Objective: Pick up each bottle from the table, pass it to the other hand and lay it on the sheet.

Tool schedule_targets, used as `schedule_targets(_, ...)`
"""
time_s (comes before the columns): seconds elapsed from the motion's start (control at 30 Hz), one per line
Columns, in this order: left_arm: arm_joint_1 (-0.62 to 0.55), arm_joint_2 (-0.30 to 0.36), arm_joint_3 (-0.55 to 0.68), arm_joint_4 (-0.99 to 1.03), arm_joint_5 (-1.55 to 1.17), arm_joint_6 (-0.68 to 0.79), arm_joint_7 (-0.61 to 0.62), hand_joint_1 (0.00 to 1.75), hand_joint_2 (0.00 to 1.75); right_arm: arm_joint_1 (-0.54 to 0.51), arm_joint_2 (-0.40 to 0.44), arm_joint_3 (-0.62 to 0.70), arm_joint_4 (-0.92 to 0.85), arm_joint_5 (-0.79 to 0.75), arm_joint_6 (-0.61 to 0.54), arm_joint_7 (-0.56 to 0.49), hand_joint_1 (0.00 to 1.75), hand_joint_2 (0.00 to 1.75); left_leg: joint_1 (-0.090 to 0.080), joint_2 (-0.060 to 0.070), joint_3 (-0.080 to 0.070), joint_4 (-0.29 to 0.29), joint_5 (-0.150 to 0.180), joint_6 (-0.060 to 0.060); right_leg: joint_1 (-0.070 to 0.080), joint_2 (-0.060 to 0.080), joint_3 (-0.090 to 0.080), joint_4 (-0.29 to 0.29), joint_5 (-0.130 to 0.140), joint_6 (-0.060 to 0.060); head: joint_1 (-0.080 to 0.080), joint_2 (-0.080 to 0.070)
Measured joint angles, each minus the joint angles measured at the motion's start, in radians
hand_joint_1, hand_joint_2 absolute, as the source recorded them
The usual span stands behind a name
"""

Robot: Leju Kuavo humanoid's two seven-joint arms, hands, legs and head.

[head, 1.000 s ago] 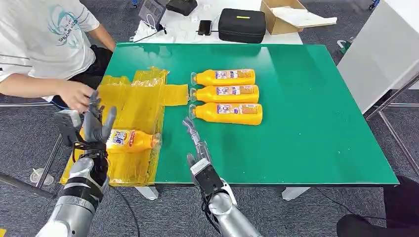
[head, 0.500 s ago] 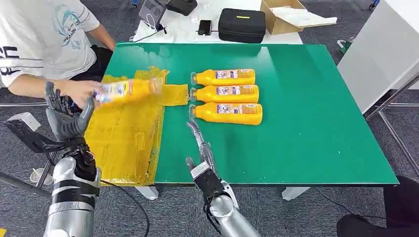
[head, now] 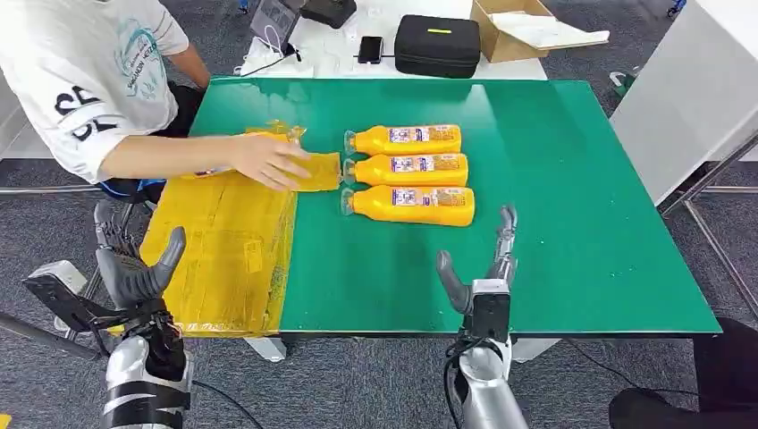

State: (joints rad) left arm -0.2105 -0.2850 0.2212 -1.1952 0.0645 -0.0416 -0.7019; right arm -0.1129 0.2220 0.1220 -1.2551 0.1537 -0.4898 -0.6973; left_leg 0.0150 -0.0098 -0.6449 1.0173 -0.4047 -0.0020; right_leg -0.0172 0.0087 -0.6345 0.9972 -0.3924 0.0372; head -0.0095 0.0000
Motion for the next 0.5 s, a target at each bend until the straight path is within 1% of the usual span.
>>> schedule_targets(0.17,0.027,-0.006,-0.028,-0.006,-0.019,0.022,0.000,0.00,1.75,0.006,-0.002,-0.051,-0.011,-0.006,-0.009,-0.001,0.00,1.75,0.000,0.000,0.000,0.000,0.000,0.000,0.000,0.000,0.000,0.000,0.000,0.000,0.000,0.000)
schedule_targets(0.5,0.047,-0.007,-0.071,-0.005,-0.030,0.043,0.000,0.00,1.75,0.006,-0.002,-0.068,-0.010,0.004,0.001,-0.001,0.00,1.75,0.000,0.000,0.000,0.000,0.000,0.000,0.000,0.000,0.000,0.000,0.000,0.000,0.000,0.000)
